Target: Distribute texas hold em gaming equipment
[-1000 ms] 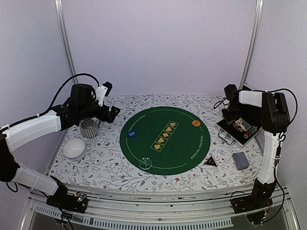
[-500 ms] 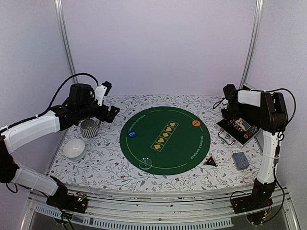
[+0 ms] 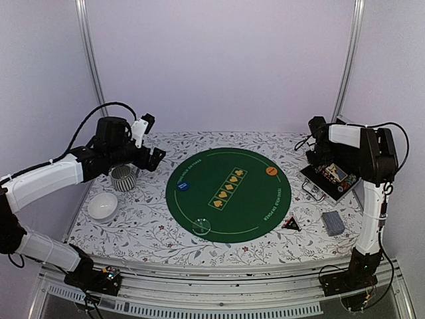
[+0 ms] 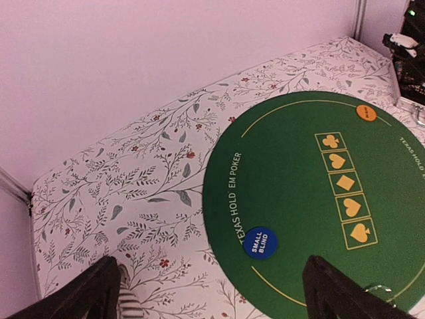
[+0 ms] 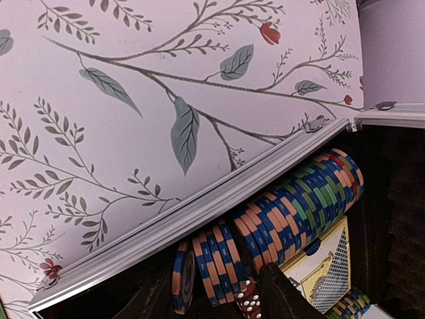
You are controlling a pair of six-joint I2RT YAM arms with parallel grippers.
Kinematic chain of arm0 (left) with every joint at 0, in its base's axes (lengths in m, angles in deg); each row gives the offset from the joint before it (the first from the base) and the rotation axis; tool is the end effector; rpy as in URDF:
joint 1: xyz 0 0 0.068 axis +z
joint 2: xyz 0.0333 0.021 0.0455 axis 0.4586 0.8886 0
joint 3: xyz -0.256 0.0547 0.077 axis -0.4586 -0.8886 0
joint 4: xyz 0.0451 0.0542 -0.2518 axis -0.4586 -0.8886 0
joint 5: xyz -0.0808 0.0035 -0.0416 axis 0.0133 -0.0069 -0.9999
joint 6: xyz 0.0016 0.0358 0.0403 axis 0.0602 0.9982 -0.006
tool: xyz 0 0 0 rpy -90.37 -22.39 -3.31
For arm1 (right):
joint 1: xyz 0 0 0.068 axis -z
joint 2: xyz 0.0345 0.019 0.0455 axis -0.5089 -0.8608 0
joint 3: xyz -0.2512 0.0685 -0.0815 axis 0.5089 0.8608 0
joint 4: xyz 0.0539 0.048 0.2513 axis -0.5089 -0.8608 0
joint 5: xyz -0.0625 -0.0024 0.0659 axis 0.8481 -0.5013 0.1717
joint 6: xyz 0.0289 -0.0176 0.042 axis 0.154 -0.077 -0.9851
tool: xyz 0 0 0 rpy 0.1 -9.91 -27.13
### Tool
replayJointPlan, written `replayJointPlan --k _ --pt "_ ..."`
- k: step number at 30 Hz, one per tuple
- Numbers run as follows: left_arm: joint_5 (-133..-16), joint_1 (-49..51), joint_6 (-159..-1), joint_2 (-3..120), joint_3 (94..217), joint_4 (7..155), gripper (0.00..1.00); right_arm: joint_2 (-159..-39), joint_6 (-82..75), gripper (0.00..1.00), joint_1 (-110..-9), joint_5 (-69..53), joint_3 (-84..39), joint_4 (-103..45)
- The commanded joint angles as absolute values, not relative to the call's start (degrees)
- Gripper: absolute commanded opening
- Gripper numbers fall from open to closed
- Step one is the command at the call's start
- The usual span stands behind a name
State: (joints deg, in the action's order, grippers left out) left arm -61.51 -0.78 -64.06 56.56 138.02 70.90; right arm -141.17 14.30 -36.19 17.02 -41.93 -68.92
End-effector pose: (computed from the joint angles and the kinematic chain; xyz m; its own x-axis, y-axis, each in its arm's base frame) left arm 0.2608 -0.1358 0.2950 -0.3658 0.2806 -0.8874 0.4343 0.8948 0.1038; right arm 0.4478 0.0329 0.1722 -0.9115 -0.2702 -0.3101 -0.1558 0.9246 -0.3475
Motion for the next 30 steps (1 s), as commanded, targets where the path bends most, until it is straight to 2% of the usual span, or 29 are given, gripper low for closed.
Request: replayJointPlan --k 1,3,6,15,27,30 --pt "-62.39 -0.21 -63.74 55.38 137.4 72.05 0.98 -141.52 13.9 0.48 -36.74 19.65 -41.26 -69.36" --pt "-62.32 -0.21 -63.66 55.38 137.4 72.01 0.98 -141.24 13.82 0.53 -36.82 20.2 -41.24 -69.29" --pt "-62.41 -0.23 -63.69 55.42 137.44 72.04 0.98 -141.14 13.69 0.54 -36.87 20.47 -41.24 -69.33" --pt "-63.04 -0.3 -63.74 55.44 137.43 72.01 0.98 -140.18 14.64 0.42 -38.4 22.05 -41.4 -68.98" --pt "-63.12 -0.3 -63.63 55.42 137.23 72.15 0.98 -141.66 14.0 0.4 -37.71 18.99 -42.03 -69.37" --pt "-63.22 -0.34 -63.56 55.3 137.2 72.23 0.98 -141.28 13.69 0.35 -37.04 16.55 -41.46 -69.34"
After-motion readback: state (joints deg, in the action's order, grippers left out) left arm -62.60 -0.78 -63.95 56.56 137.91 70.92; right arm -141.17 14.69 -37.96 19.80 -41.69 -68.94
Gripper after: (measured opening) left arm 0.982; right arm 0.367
